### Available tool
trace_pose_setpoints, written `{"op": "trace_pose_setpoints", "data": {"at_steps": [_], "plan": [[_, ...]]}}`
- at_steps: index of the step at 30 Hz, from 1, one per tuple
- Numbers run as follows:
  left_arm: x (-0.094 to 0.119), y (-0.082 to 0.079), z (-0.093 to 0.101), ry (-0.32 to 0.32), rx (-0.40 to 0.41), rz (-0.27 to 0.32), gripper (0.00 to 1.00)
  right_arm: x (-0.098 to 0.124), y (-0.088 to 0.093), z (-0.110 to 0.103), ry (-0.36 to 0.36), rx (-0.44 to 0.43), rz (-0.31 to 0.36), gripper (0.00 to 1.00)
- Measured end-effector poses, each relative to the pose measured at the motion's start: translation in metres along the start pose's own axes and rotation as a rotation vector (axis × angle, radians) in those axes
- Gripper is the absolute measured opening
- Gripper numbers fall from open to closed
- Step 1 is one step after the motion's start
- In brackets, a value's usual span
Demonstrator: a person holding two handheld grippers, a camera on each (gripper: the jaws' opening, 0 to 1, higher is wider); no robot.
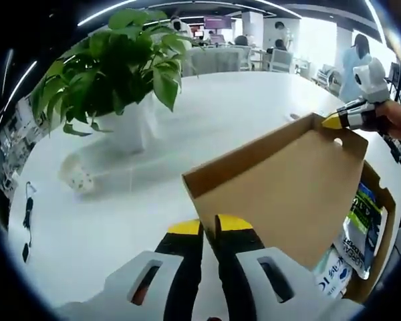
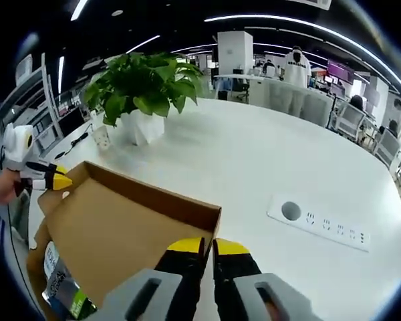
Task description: Operate the shoe box by opening the lid, removing the specified soft item, and placing it in the target area until the item is outside and the box remains undamaged.
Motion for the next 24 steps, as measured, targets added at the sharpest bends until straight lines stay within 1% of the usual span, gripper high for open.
{"op": "trace_pose_setpoints", "data": {"at_steps": [5, 9, 16, 24], "plan": [[-0.007, 0.0, -0.001, -0.009, 0.009, -0.023, 0.05, -0.002, 0.002, 0.001, -0.008, 0.013, -0.01, 0.0], [-0.008, 0.001, 0.0, -0.005, 0.004, -0.034, 0.06, -0.006, 0.005, 0.002, -0.005, 0.032, -0.021, 0.01], [-0.015, 0.002, 0.0, -0.005, 0.005, -0.07, 0.06, -0.009, 0.006, 0.002, -0.015, 0.017, -0.034, 0.01], [-0.013, 0.004, 0.0, 0.002, 0.009, -0.075, 0.06, -0.011, 0.007, 0.002, -0.015, 0.011, -0.043, 0.01]]}}
Point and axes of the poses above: the point that each gripper's makers call its tool centre point, and the gripper's own axes: x roughly backward along the fingers, z roughly to its right, y roughly out of its underside, the point moved 2 cm from there along x, roughly backward along the fingers, and after that the axes turned 15 degrees about -z, right-handed, at the moved point
